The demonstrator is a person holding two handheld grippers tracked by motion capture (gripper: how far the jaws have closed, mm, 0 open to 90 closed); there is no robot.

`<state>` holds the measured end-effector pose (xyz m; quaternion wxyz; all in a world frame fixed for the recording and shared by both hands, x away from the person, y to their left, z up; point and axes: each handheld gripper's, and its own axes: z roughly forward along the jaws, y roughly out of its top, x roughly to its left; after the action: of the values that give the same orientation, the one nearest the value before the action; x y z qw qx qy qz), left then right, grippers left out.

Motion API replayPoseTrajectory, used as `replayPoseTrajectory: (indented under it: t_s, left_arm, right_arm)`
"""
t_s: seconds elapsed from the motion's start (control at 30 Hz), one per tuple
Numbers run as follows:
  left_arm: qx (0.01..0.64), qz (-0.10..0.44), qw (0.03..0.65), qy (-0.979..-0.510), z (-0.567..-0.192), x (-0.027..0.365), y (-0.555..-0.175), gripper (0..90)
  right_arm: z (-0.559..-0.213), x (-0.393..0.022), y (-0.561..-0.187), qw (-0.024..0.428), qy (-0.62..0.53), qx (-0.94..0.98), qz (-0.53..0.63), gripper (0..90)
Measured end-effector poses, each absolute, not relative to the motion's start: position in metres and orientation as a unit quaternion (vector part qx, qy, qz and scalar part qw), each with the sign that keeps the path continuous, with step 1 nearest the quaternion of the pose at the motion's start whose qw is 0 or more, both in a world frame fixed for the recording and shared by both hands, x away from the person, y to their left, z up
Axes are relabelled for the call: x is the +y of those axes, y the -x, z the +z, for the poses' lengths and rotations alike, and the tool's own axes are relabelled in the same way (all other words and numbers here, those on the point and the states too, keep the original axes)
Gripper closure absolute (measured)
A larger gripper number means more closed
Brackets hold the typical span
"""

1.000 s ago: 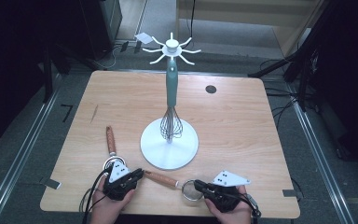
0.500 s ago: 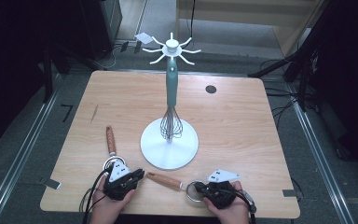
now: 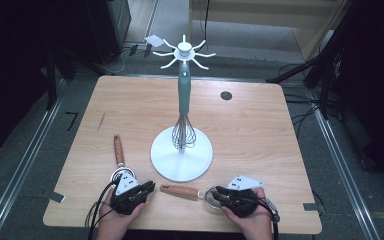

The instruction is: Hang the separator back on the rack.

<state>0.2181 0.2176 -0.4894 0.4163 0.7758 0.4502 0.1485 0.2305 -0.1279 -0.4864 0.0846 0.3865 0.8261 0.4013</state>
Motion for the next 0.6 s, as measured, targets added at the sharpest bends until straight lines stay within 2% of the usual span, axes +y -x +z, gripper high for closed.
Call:
replayPoseTrajectory:
  t_s: [0.17,0.3,0.43,0.57,0.6]
  left_arm:
    - [0.437,0.148,0.445,-0.767,-0.481,0.226,-0.210,73.8]
    - [0.428,0.156,0.474,-0.753,-0.472,0.240,-0.202,62.4]
    - [0.428,0.195,0.473,-0.745,-0.462,0.255,-0.200,41.0]
    - [0.440,0.206,0.468,-0.738,-0.460,0.268,-0.202,23.2]
    - [0.445,0.209,0.468,-0.734,-0.460,0.270,-0.203,18.5]
  right_arm:
    - [-0.480,-0.130,-0.231,0.080,-0.367,0.834,0.404,60.4]
    - [-0.471,-0.132,-0.236,0.081,-0.335,0.851,0.397,54.3]
    - [-0.459,-0.132,-0.244,0.070,-0.310,0.865,0.388,51.0]
    - [-0.452,-0.129,-0.251,0.051,-0.276,0.885,0.371,40.4]
    - [-0.450,-0.128,-0.253,0.050,-0.269,0.890,0.365,40.3]
